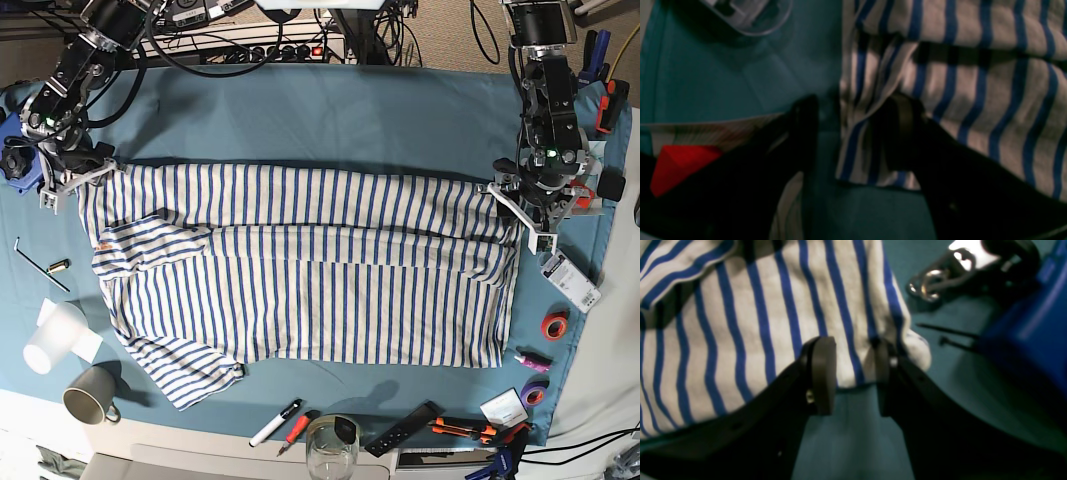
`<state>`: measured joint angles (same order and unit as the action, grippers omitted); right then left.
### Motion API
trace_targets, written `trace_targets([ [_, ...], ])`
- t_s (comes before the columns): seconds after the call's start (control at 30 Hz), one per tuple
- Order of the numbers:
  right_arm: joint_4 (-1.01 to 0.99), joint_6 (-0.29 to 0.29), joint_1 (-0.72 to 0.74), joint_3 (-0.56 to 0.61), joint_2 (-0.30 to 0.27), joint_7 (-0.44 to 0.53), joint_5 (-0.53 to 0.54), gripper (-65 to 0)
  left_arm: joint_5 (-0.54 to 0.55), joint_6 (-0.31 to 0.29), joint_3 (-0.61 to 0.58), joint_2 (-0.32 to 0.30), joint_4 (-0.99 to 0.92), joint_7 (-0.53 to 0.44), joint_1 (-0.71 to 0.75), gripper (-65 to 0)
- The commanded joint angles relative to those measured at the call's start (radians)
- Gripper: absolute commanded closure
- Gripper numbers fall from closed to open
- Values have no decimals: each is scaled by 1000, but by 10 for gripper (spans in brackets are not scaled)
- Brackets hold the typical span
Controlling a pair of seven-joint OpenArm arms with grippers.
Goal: Fold the T-shirt properly
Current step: 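Grasp the folded edge with both grippers and pull it taut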
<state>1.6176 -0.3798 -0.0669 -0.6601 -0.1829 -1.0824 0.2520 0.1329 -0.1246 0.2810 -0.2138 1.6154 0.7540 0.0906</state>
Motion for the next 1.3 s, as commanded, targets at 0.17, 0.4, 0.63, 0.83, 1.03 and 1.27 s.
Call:
trace_targets([
  [0.17,-223,3,13,-2,-16,105,-5,-202,-16,-8,-3,-3,-11,77,9,-320],
  [0.4,-230,3,14,-2,-32,11,51,-34,-17,-7,-3,-3,-11,78,9,-140],
  [0.63,-26,3,14,-3,-50,-54,47,0,-21,-7,-3,-3,-9,112,9,0],
  [0.83,131,3,13,-3,-50,-84,46,0,-27,-7,-3,-3,30,198,9,0],
  [1.03,144,3,11,-3,-49,-98,46,0,-27,-7,-3,-5,92,286,9,0],
  [1.27,144,2,-26,-3,-50,-141,47,0,-28,-8,-3,-6,155,394,13,0],
])
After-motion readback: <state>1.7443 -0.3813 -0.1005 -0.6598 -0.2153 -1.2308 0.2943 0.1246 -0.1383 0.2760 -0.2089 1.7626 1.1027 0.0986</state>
